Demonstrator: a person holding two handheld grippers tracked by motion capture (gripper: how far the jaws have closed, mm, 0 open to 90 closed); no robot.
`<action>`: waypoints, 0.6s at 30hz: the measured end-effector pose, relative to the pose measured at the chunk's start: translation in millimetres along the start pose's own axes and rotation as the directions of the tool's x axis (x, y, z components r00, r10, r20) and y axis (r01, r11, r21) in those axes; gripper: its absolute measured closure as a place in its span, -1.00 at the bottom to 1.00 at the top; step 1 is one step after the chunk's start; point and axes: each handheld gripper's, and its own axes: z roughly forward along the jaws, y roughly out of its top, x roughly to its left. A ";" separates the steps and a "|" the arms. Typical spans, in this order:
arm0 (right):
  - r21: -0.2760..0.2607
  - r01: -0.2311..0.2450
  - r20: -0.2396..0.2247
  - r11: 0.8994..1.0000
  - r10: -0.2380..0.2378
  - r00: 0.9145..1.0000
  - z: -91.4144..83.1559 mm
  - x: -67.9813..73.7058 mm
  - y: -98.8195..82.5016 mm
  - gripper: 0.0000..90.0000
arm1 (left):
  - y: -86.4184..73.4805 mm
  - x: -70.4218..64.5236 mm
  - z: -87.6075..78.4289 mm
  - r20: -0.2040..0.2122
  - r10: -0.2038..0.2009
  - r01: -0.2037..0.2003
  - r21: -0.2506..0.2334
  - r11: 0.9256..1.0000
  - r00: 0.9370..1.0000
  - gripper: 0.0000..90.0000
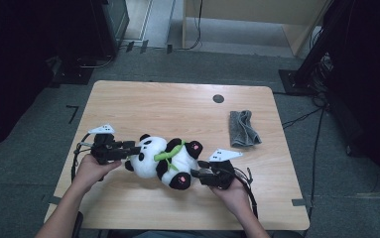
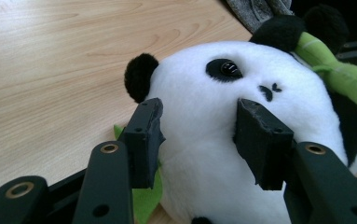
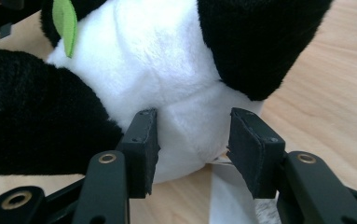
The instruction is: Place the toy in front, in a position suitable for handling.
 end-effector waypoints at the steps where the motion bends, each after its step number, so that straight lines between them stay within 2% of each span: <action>1: -0.001 -0.002 0.008 1.000 0.002 1.000 -0.5 -1.3 0.3 0.18 | 0.5 -1.5 1.3 0.002 0.008 -0.008 0.003 1.000 1.000 0.15; 6: -0.018 0.013 0.052 1.000 -0.012 0.999 -3.0 -11.0 2.7 0.24 | 2.2 -3.8 10.1 0.022 -0.002 0.002 -0.002 1.000 1.000 0.15; 8: -0.021 0.013 0.057 1.000 -0.011 0.998 -3.6 -14.2 3.6 0.25 | 2.9 -4.0 12.3 0.028 -0.001 0.001 -0.004 1.000 1.000 0.15; 9: -0.026 0.011 0.077 1.000 -0.009 0.997 -4.6 -22.5 6.2 0.25 | 4.3 -4.9 16.7 0.040 0.002 -0.002 -0.005 1.000 0.999 0.14; 11: -0.041 -0.006 0.098 0.999 0.010 0.995 -5.0 -32.0 8.1 0.27 | 4.9 -6.9 21.1 0.050 0.007 -0.007 -0.006 1.000 0.999 0.11; 13: -0.044 -0.032 0.105 0.999 0.037 0.994 -4.7 -40.1 11.2 0.31 | 5.6 -9.1 24.2 0.044 0.016 -0.015 -0.011 1.000 0.999 0.05; 18: -0.064 -0.037 0.139 0.997 0.045 0.989 -3.1 -51.8 15.9 0.31 | 7.4 -10.9 30.2 0.039 0.016 -0.015 -0.026 1.000 0.999 0.01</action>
